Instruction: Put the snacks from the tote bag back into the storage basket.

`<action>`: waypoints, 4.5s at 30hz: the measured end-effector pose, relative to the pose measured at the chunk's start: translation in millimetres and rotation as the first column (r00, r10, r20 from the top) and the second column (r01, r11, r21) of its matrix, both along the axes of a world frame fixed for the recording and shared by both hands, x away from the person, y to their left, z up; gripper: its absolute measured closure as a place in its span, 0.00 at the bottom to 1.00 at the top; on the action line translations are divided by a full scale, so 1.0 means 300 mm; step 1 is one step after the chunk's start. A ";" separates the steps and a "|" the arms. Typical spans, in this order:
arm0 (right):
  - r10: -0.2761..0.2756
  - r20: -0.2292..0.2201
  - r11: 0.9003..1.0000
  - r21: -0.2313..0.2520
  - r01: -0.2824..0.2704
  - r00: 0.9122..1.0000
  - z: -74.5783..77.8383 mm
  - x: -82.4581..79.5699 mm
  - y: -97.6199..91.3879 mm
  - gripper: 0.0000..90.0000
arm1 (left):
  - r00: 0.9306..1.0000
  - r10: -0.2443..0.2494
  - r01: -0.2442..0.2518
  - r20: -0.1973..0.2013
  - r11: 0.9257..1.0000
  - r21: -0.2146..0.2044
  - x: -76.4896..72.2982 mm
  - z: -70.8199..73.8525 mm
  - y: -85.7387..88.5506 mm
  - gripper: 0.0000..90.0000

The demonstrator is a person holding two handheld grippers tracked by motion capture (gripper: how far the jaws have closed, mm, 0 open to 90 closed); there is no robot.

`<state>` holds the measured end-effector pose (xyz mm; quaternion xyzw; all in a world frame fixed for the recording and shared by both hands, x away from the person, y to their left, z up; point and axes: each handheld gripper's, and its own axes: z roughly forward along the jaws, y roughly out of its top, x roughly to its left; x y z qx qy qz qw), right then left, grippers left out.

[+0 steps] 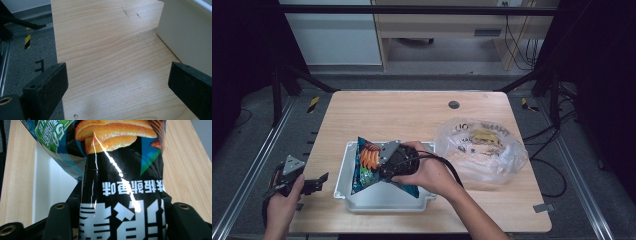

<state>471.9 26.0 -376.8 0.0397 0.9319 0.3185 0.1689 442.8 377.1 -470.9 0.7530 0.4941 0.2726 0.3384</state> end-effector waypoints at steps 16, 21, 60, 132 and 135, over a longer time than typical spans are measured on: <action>0.010 -0.028 1.000 -0.027 -0.011 1.000 -0.046 0.007 0.013 0.49 | 1.000 -0.001 0.001 0.000 1.000 0.001 0.000 0.000 -0.001 0.03; 0.014 -0.032 0.999 -0.030 -0.015 0.999 -0.055 0.011 0.014 0.49 | 1.000 -0.001 0.001 -0.001 1.000 0.001 0.000 0.000 -0.001 0.03; 0.001 -0.093 0.998 -0.058 -0.006 0.996 -0.141 0.049 0.014 0.48 | 1.000 -0.003 0.003 0.000 1.000 0.003 0.001 -0.001 -0.003 0.03; -0.119 -0.142 0.991 0.045 0.127 0.983 -0.042 0.013 -0.078 0.07 | 1.000 -0.005 0.005 -0.003 1.000 0.008 0.001 -0.001 -0.004 0.03; -0.123 -0.144 0.990 0.054 0.132 0.982 -0.033 0.008 -0.087 0.07 | 1.000 -0.005 0.005 -0.005 1.000 0.007 0.001 -0.001 -0.003 0.03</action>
